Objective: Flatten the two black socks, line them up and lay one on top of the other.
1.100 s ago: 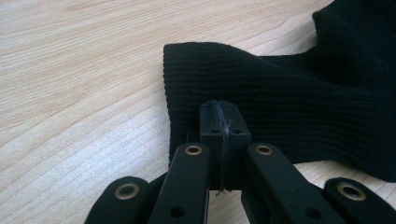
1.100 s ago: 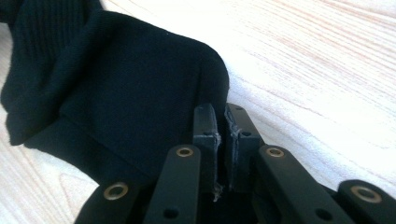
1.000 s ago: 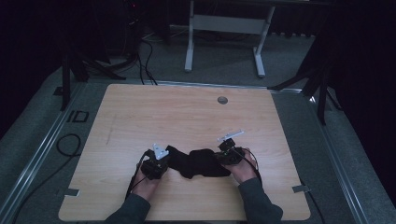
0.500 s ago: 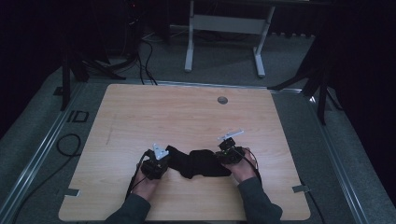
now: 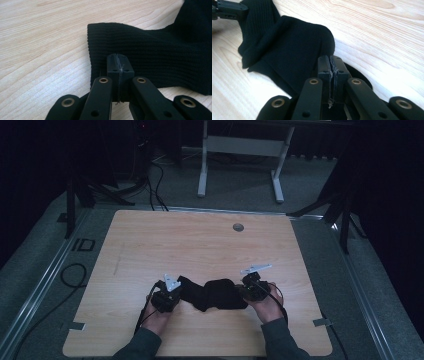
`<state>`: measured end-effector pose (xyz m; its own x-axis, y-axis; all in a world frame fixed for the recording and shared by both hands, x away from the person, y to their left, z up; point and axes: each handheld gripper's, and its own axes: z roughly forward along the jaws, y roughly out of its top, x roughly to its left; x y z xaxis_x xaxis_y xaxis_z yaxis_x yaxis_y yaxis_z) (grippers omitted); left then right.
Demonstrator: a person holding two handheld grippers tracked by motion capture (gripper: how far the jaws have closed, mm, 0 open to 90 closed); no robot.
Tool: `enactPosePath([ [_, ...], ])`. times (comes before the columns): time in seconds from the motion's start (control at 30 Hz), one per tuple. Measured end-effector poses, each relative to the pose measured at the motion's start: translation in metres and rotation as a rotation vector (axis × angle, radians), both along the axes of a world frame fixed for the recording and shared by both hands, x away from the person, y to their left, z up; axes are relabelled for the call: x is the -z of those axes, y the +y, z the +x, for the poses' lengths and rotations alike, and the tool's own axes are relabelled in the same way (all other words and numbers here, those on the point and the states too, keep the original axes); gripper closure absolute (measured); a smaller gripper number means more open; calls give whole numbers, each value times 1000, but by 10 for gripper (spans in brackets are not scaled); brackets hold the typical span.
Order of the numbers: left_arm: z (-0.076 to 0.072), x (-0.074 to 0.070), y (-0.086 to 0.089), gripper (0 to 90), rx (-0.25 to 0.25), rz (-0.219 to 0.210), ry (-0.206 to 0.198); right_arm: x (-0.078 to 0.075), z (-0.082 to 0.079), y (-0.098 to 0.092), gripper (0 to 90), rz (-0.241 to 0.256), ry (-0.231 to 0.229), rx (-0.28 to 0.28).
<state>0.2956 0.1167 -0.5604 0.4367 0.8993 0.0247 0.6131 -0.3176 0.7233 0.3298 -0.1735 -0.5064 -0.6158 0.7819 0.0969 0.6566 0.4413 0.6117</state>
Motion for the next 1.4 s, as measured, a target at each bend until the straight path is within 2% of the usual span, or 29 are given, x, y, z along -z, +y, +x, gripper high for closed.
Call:
enactPosePath([
  [0.37, 0, 0, 0, 900, 2, 6, 4, -3, -6, -36, 872, 4, 25, 82],
  [0.67, 0, -1, 1, 900, 12, 0, 13, 4, -6, -42, 868, 10, 55, 91],
  [0.8, 0, -1, 1, 900, 14, -1, 16, 15, 0, -43, 863, 13, 74, 91],
  [0.83, -1, -1, 1, 900, 13, -1, 16, 17, 1, -42, 854, 14, 81, 90],
  [0.9, -1, -1, 1, 900, 10, -2, 15, 21, 1, -41, 780, 16, 94, 80],
  [1.0, -2, -1, 1, 900, 7, -9, 15, 27, 0, -40, 704, -1, 83, 72],
  [1.2, -4, -1, 1, 900, 13, -20, 17, 32, 5, -36, 708, -38, 51, 95],
  [1.33, -3, -1, 2, 887, 22, -43, 24, 33, 10, -36, 706, -28, 35, 116],
  [1.4, -2, -1, 4, 828, 50, -73, 31, 31, 9, -36, 666, -21, 13, 111],
])
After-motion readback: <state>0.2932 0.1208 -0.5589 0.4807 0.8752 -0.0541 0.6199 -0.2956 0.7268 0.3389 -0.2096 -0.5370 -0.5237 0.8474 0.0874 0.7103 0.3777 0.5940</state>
